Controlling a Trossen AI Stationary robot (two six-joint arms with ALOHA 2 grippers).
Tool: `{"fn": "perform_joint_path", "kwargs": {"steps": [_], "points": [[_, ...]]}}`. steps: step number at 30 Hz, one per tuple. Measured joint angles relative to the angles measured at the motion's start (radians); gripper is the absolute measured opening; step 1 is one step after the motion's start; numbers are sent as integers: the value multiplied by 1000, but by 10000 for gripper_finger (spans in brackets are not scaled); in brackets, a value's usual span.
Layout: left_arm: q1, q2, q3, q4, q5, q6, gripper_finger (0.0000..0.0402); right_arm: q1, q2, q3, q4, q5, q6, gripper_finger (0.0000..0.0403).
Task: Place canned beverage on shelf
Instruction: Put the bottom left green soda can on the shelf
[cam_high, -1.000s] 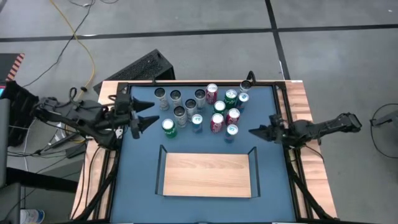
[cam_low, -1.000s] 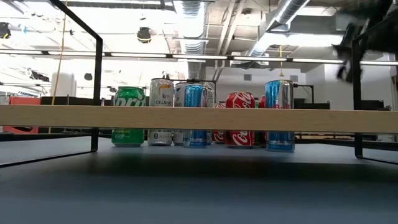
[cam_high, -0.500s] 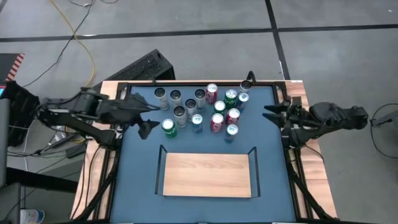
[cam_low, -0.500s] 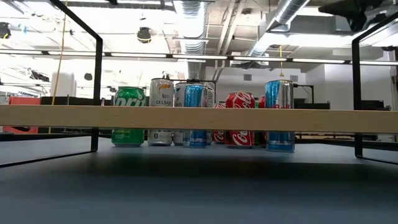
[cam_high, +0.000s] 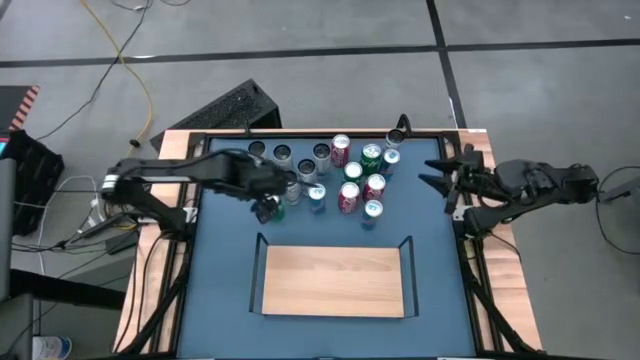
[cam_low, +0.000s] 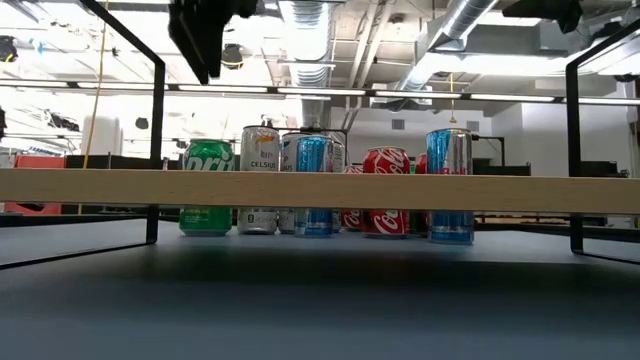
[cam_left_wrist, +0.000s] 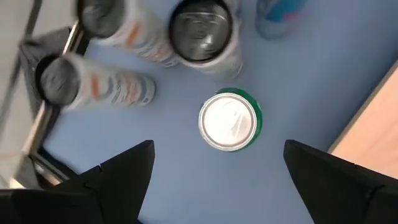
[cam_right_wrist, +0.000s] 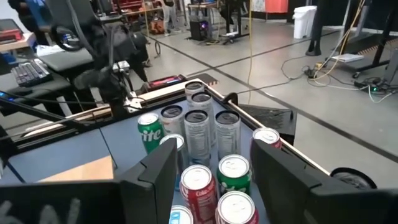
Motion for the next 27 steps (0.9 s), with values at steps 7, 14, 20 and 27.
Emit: {"fn": "perform_joint_path", "kwargs": {"steps": [7, 14, 20, 27], "points": [[12, 58, 0, 98, 70, 158, 346, 0, -3, 0, 1, 0, 0, 208], [64, 48, -34, 103, 131, 263, 346, 0, -2, 0, -5, -2, 1, 208], [101, 5, -144, 186, 152, 343, 346, 0, -2, 0, -5, -3, 2, 208], [108, -30, -218, 241, 133, 379, 346, 0, -2, 0, -5, -3, 3, 208]]}}
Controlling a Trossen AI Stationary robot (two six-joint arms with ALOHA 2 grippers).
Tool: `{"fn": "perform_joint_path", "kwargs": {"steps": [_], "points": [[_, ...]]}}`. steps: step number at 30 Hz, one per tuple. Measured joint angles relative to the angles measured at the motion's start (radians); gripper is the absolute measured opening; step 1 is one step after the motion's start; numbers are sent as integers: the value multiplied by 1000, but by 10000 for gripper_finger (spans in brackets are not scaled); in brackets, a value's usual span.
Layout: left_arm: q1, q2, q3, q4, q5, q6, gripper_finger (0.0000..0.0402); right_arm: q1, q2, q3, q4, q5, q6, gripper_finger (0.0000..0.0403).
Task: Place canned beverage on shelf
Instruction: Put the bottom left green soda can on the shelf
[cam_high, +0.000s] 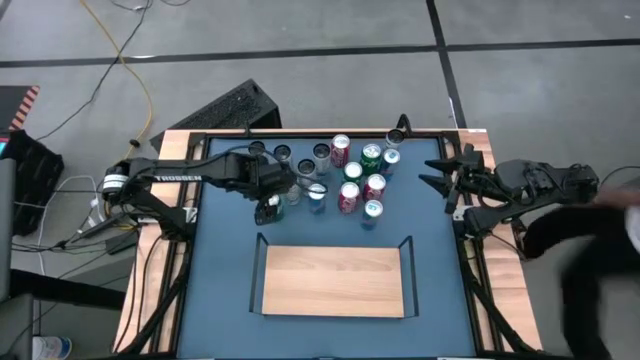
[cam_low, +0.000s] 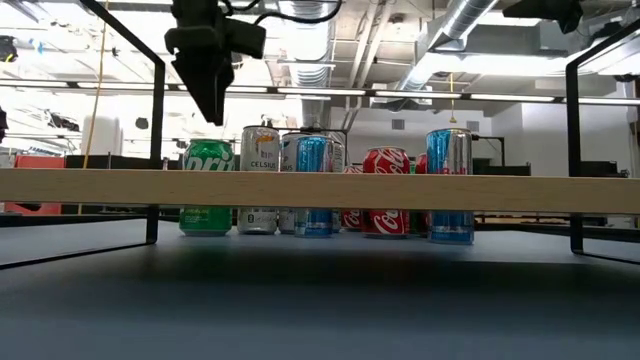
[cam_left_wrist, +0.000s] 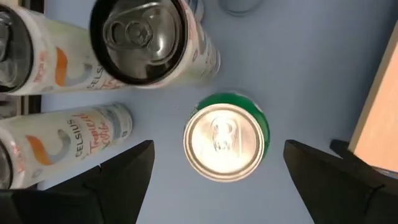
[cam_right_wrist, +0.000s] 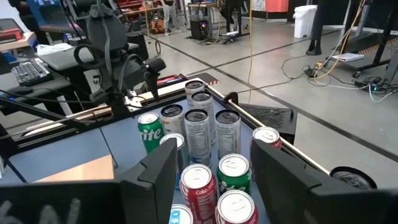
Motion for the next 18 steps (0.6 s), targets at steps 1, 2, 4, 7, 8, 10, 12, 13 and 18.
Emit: {"fn": "perform_joint_path", "kwargs": {"steps": [1, 2, 4, 7, 8, 10, 12, 13, 18], "points": [[0, 0, -6, 11, 10, 5, 346, 0, 0, 0, 0, 0, 2, 208], [1, 0, -13, 17, 28, 12, 346, 0, 0, 0, 0, 0, 7, 208], [-2, 0, -31, 33, 37, 32, 346, 0, 0, 0, -1, 0, 15, 208], [-6, 0, -56, 75, 36, 46, 346, 0, 0, 0, -9, 0, 23, 208], [-6, 0, -59, 74, 30, 46, 346, 0, 0, 0, -17, 0, 29, 208], [-5, 0, -60, 77, 2, 49, 346, 0, 0, 0, -40, 1, 48, 208], [-4, 0, -60, 76, -37, 65, 346, 0, 0, 0, -64, 1, 67, 207], [-4, 0, -60, 75, -45, 73, 346, 0, 0, 0, -74, 1, 77, 207], [-2, 0, -60, 75, 12, 78, 346, 0, 0, 0, -105, 1, 103, 207]]}}
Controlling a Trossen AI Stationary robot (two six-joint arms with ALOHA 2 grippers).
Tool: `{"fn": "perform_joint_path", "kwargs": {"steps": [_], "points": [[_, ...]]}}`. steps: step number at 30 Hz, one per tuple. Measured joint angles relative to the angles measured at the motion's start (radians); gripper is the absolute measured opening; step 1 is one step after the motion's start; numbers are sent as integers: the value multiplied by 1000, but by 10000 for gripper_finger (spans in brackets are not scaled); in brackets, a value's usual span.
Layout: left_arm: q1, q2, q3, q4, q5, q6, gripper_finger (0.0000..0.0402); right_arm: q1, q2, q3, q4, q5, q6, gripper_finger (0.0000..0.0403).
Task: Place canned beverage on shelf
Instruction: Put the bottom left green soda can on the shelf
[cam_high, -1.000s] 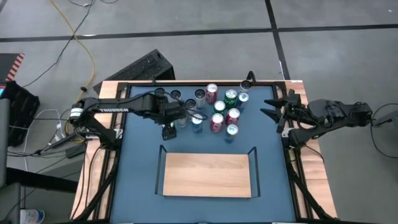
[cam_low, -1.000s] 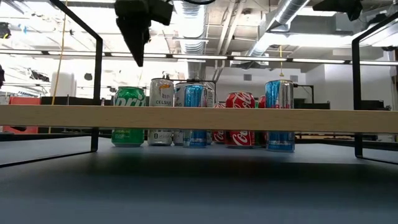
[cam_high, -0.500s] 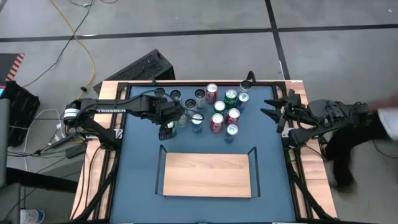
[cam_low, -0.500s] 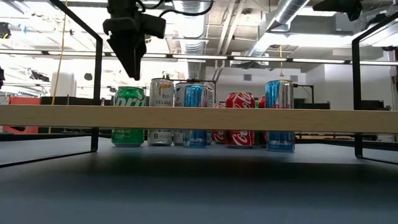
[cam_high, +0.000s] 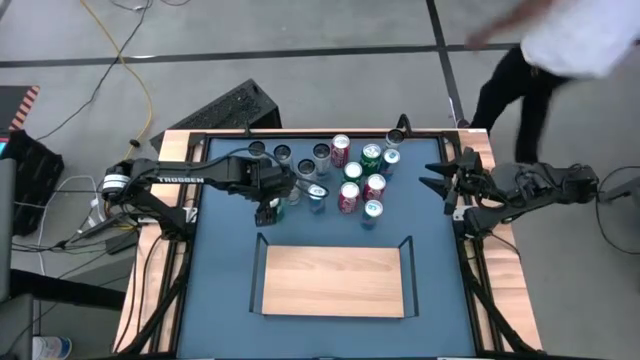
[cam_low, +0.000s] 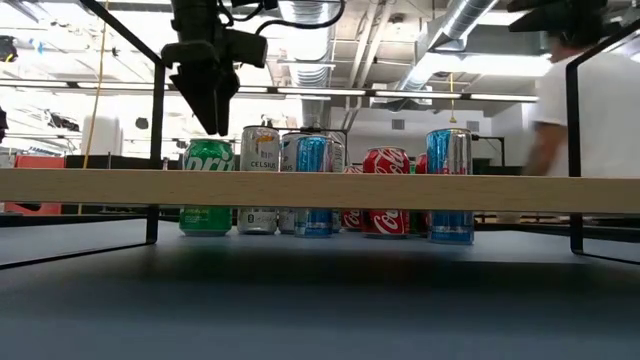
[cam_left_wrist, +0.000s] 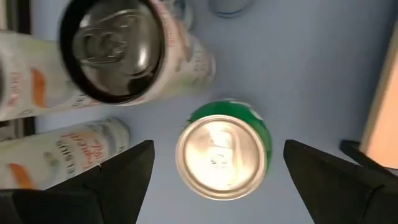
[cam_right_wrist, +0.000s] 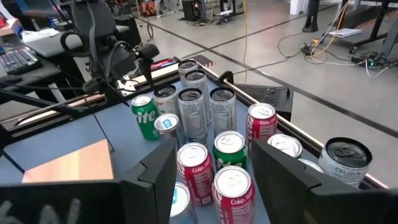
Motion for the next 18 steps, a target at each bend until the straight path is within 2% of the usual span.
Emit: {"fn": "perform_joint_path", "kwargs": {"steps": [5, 13, 18], "points": [[0, 0, -11, 12, 2, 0, 346, 0, 0, 0, 1, 0, 0, 207], [1, 0, -145, 100, 8, -51, 346, 0, 0, 0, 1, 0, 1, 207], [1, 0, -143, 116, 9, -56, 346, 0, 0, 0, 1, 0, 1, 207]]}}
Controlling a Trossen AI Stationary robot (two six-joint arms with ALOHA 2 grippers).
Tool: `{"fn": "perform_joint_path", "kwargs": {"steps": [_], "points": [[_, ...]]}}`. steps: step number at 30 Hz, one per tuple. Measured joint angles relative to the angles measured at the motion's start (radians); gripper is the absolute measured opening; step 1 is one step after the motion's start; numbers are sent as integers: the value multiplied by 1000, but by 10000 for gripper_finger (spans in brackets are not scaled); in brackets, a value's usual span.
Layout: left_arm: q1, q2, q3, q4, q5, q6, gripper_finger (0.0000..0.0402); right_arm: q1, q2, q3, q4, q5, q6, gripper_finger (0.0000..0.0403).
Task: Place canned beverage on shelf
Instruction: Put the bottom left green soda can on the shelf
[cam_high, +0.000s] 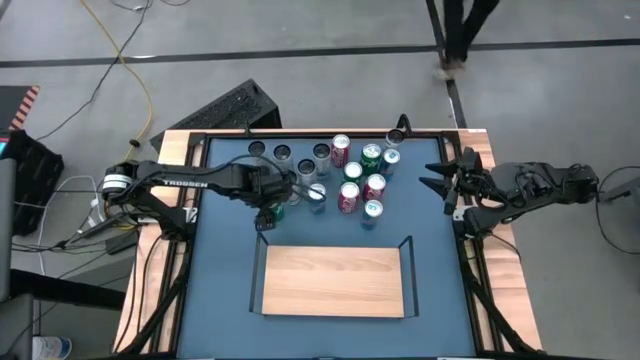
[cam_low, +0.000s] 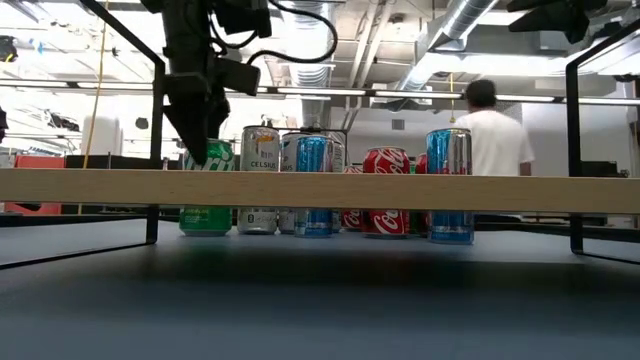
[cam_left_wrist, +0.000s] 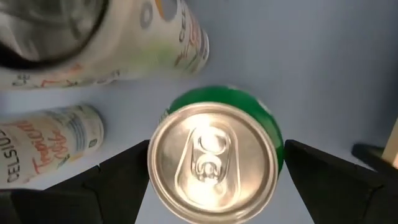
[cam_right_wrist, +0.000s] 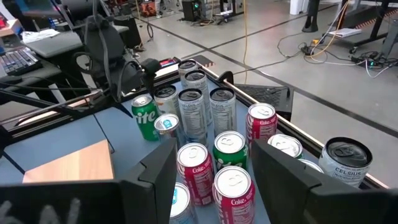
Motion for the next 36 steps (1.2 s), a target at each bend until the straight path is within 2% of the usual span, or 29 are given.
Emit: {"fn": "perform_joint_path", "kwargs": {"steps": [8, 18, 26, 36], "points": [[0, 0, 19, 0, 23, 42, 338, 0, 0, 0, 0, 0, 1, 207], [0, 0, 20, -14, 39, 44, 270, 0, 0, 0, 0, -1, 1, 207], [-4, 2, 62, -38, 44, 34, 270, 0, 0, 0, 0, -1, 0, 207], [-25, 1, 227, -150, 27, 15, 270, 0, 0, 0, 0, -2, -2, 207]]}}
